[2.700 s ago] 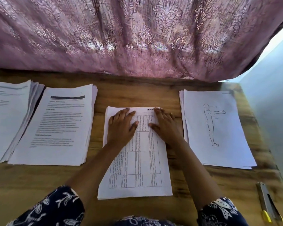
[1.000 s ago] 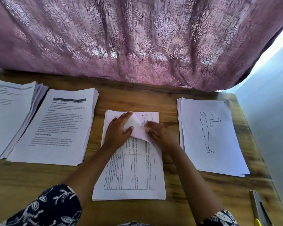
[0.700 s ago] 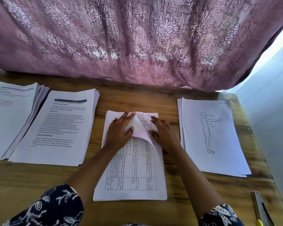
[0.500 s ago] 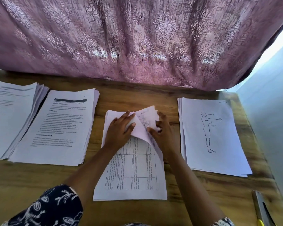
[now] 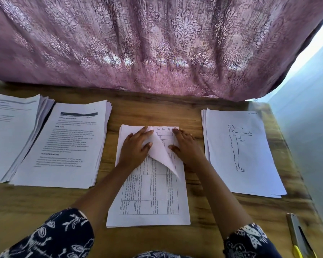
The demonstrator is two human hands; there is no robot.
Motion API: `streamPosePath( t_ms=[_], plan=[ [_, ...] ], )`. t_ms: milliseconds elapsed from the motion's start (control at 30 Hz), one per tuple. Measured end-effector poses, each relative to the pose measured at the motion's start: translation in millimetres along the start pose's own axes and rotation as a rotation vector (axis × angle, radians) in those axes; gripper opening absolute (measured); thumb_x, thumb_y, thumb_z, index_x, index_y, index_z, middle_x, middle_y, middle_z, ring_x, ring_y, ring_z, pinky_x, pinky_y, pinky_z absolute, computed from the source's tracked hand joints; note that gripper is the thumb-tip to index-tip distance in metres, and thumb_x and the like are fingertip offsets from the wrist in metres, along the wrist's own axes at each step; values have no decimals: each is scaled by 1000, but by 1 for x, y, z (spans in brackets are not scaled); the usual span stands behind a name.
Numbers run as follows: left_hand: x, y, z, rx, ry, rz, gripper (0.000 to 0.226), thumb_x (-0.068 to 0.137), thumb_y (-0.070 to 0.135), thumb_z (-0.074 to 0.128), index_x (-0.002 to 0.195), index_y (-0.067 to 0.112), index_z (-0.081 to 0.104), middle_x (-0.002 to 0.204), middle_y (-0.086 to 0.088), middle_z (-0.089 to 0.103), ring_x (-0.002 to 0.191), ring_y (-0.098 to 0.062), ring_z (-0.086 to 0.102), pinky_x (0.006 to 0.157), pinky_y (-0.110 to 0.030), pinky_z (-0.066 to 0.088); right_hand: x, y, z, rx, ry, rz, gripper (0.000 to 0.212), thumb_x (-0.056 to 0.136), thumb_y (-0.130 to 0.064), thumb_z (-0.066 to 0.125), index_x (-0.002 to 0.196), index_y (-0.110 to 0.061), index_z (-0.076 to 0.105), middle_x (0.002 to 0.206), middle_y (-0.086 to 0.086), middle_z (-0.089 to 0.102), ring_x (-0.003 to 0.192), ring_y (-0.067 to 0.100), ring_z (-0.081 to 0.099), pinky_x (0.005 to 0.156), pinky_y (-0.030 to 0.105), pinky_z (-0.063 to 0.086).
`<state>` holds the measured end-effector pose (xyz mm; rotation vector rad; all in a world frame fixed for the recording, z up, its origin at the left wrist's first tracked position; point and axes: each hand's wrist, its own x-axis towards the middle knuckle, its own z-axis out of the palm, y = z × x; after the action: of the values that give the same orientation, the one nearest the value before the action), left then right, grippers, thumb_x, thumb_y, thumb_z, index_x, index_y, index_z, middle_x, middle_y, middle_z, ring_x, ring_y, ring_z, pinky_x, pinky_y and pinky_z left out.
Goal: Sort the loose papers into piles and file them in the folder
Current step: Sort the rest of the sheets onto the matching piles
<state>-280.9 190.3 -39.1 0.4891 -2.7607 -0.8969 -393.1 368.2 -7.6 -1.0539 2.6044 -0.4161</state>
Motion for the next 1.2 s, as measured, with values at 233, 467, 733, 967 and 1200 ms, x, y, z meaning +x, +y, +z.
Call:
streamPosePath(
  t_ms=[233, 467, 733, 967, 1200],
  plan=[
    [0, -1, 2, 11, 5, 10, 57, 92, 42, 36, 144, 19, 44, 151, 0, 39, 141, -19, 34, 119, -44, 18, -4, -6, 7, -40, 75, 21, 66, 96, -42, 50, 151, -19, 22, 149, 6, 40, 132, 27, 44, 99, 43, 45],
    [-2, 0, 2, -10, 3, 1, 58, 91, 42, 36, 144, 19, 43, 151, 0, 40, 141, -18, 34, 117, -35, 12, -13, -16, 2, -13, 129, 58, 62, 92, -43, 57, 145, -25, 30, 131, 3, 59, 107, 24, 62, 76, 33, 54],
    [-3, -1, 3, -52, 17, 12, 55, 93, 43, 35, 143, 20, 45, 149, 0, 42, 139, -17, 37, 118, -37, 15, -37, -27, 6, 735, 238, 320, 56, 90, -33, 64, 137, -23, 36, 136, 1, 54, 117, 22, 58, 82, 30, 48],
    [-9, 9, -4, -437, 75, -63, 57, 96, 53, 35, 147, 29, 29, 145, 8, 43, 129, -8, 43, 101, -23, 39, -38, -45, -1, 76, -81, -264, 46, 101, -35, 42, 144, -21, 40, 154, 0, 33, 141, 16, 31, 112, 31, 27],
    [-2, -4, 3, -93, 51, 22, 41, 97, 27, 55, 137, 20, 51, 150, 3, 40, 137, -19, 40, 117, -41, 25, -11, -10, 1, 110, 70, 24, 54, 99, -35, 48, 147, -18, 32, 153, 3, 34, 137, 23, 37, 107, 39, 38]
  ],
)
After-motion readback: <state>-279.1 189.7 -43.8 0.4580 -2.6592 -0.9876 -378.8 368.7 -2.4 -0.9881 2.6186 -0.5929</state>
